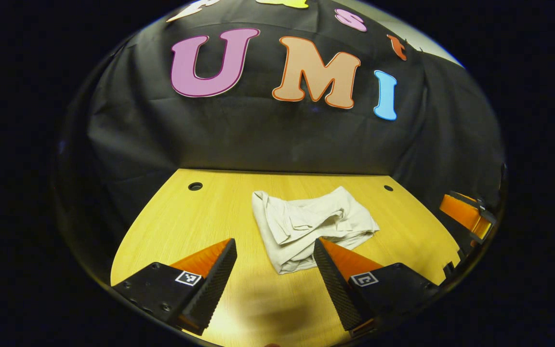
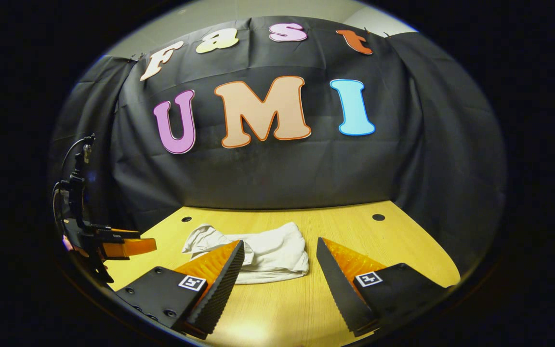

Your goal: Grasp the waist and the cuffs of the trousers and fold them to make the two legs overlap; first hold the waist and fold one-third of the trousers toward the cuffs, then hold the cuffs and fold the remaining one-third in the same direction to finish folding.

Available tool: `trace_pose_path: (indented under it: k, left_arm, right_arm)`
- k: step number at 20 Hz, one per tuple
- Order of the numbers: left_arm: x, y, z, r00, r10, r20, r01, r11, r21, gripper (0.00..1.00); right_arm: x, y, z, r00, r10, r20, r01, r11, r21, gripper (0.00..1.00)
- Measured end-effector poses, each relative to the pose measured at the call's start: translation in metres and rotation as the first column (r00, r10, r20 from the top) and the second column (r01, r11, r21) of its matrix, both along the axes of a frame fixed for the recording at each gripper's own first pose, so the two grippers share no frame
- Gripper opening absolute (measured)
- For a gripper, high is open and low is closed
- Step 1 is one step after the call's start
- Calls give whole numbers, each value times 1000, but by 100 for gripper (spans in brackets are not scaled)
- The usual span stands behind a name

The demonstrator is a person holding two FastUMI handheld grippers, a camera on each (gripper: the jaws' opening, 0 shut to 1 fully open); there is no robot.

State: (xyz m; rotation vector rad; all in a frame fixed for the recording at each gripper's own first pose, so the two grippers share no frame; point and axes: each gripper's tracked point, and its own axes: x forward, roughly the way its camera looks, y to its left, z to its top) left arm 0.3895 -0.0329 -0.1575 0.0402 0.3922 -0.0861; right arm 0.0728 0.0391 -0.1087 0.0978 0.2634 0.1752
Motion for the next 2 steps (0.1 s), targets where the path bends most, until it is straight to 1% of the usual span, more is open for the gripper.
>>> trace_pose_path:
  k: [2]
  left_arm:
    - [-1,-1,-1,1000,-9,-7,9,1000,0,95]
  right_arm:
    - [0,-2,3,1000,-8,4,8,1000,-4,97]
